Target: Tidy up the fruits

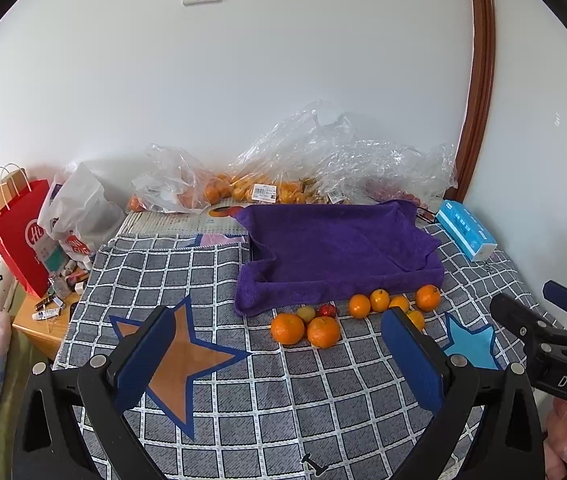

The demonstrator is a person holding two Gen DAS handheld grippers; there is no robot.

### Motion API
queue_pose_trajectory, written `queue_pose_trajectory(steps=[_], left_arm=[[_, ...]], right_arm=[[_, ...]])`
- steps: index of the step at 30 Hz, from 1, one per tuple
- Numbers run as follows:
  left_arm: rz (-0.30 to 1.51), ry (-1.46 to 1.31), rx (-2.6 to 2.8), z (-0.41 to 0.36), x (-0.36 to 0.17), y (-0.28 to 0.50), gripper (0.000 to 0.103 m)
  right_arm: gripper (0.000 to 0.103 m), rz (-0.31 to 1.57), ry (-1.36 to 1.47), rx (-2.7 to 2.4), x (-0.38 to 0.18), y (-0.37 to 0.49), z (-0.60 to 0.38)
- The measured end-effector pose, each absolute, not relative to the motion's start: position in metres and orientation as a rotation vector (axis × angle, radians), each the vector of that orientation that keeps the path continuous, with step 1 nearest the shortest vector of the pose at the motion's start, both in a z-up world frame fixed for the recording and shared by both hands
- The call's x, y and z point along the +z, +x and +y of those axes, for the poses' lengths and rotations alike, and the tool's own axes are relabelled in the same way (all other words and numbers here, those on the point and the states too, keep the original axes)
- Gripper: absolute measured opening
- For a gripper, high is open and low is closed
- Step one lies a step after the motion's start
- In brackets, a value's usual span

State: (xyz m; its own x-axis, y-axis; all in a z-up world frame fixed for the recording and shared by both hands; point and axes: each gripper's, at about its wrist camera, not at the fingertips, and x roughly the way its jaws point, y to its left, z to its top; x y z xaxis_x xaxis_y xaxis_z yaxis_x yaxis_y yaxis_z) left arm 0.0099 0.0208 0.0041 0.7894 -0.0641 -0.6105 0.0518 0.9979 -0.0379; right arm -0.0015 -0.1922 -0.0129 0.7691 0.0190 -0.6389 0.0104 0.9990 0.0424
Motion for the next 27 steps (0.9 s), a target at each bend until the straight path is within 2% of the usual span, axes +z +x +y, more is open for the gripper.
queue_pose_trajectory(steps=[27], left_arm=[[0.701,-0.041,-0.156,0.044,-0.016,0.039,0.103]], right_arm=[[0.103,0.724,0.07,-0.02,-0.023,0.022,-0.165]])
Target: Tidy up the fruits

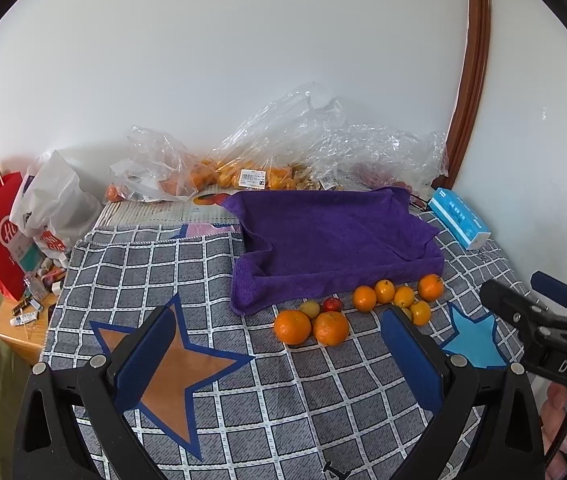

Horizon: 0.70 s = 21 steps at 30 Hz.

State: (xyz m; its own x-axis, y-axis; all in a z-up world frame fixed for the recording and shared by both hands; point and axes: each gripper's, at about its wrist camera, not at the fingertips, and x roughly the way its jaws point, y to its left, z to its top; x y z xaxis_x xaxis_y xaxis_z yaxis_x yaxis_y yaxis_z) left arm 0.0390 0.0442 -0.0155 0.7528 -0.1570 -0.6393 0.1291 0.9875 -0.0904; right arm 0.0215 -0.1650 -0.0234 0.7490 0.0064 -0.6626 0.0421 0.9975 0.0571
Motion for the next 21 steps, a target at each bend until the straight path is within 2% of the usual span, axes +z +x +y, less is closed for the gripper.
queue_pose_trajectory(steps=[21], left_arm=[[0.694,-0.059,-0.13,0.0352,-0.0094,0.0373,0.103]], right_arm=[[0.103,0.726,0.065,0.032,-0.026,0.0238,-0.168]])
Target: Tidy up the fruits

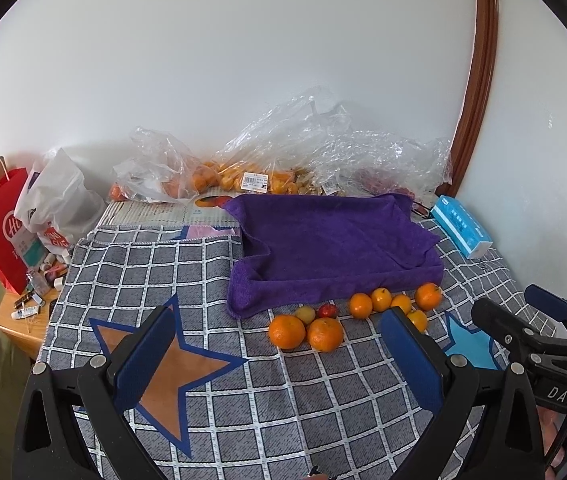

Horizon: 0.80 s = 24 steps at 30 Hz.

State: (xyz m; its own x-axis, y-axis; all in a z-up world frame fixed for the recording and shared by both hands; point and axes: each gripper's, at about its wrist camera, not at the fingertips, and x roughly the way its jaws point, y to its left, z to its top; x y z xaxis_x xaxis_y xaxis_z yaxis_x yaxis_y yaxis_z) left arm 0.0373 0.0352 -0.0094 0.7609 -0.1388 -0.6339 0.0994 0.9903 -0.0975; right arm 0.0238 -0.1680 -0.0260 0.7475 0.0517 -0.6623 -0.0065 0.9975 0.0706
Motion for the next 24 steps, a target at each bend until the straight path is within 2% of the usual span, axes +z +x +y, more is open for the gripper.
queue_pose_trajectory(steps=[24], left_arm=[[0.621,-0.093,-0.053,0.041,-0.013,0.036,0.102]], right_arm=[[0.103,0.724,0.021,0.006,-0.039,0.03,-0.181]])
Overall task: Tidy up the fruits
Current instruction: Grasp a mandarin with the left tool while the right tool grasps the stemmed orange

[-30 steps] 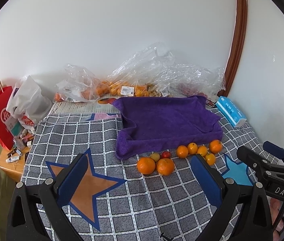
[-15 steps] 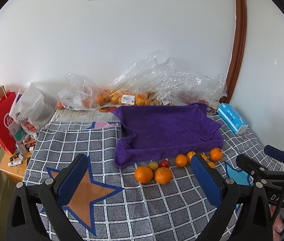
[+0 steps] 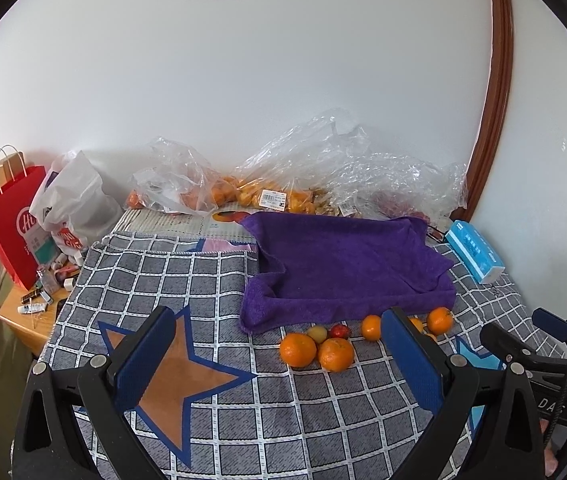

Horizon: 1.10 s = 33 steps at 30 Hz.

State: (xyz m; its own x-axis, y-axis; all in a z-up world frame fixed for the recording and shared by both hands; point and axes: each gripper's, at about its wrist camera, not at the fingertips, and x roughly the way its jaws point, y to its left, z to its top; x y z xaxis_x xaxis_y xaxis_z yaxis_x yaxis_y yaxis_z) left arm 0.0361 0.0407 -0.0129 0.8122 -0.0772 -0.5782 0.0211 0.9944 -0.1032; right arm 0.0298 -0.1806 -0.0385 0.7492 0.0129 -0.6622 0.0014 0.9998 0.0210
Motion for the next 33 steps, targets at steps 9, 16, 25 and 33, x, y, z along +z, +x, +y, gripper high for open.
queue_pose_trajectory(steps=[9,16,25,33], left_arm=[[0.6,-0.095,-0.023,0.04,-0.023,0.054,0.103],[0.682,-0.07,-0.011,0.043,-0.055,0.078,0.103],[0.773,-0.093,0.003,0.057,-0.089,0.102,0.101],[0.823,-0.116,0.012,0.072,-0.119,0.108,0.097]], right_arm=[[0.103,0.734,0.047,0.026,-0.055,0.043,-0.196],[0.097,0.783,0.048,0.03,-0.085,0.064,-0.212],[0.06,0.851,0.112,-0.012,-0.129,0.08,-0.246],[0.053,0.858,0.151,0.005,-0.151,0.114,-0.256]])
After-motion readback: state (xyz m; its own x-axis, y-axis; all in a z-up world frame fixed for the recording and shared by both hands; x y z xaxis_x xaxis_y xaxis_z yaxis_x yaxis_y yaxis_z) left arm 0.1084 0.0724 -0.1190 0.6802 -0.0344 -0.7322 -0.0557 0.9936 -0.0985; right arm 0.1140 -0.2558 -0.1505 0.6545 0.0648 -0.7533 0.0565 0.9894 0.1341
